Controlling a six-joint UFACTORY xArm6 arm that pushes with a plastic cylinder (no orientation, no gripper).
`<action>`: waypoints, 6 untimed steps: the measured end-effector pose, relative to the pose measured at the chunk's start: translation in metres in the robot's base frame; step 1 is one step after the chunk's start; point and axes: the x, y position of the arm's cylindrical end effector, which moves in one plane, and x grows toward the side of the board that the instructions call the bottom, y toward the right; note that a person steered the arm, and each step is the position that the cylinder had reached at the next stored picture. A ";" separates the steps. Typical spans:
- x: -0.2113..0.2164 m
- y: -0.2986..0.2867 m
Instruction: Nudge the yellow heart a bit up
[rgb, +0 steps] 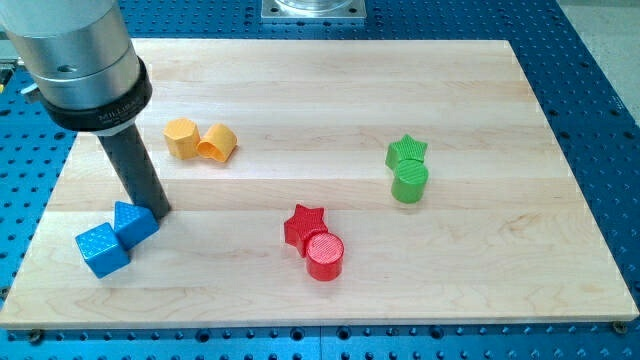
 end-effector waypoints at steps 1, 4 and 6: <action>0.000 0.000; -0.045 0.090; -0.096 0.041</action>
